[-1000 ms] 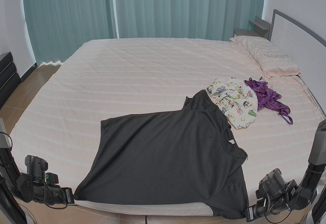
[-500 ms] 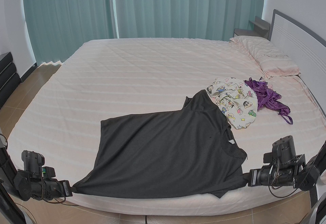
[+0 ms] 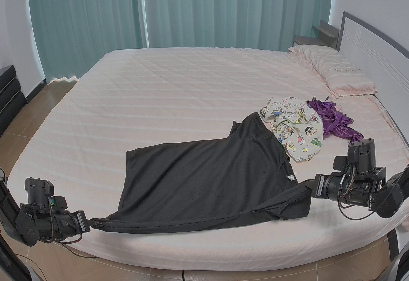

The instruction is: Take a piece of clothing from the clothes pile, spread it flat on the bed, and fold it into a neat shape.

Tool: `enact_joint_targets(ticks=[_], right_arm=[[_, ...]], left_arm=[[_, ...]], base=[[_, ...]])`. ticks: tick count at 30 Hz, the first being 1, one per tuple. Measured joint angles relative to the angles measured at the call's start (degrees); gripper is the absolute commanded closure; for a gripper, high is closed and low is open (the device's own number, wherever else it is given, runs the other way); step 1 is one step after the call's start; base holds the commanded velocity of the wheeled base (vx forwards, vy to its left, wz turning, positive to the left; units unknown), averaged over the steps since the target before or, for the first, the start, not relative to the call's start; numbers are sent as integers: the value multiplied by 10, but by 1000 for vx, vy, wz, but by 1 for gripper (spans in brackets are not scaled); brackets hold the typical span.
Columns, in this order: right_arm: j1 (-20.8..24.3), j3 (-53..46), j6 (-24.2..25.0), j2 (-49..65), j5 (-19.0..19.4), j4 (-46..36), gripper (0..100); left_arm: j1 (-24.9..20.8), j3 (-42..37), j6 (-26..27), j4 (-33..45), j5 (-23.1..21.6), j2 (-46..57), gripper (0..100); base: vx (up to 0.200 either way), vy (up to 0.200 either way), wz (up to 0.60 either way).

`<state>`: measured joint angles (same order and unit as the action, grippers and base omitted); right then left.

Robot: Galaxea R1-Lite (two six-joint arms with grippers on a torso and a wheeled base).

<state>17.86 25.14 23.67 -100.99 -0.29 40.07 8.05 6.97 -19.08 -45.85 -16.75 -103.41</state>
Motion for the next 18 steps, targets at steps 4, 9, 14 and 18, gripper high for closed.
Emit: enact_joint_targets(ticks=[4,9,14,18], right_arm=[[-1,11,-2,8,0,-18,100],[-10,16,-16,23,2,-31,100],[-19,18,-36,49,5,-47,100],[-20,15,-59,76,9,-94,100]], left_arm=[[-8,-2,-2,5,0,12,100],[-25,-5,-2,40,0,37,100],[-35,-2,-2,91,0,77,100],[-37,2,-2,113,2,110,100]], base=[[0,0,0],[0,0,0],[0,0,0],[0,0,0]])
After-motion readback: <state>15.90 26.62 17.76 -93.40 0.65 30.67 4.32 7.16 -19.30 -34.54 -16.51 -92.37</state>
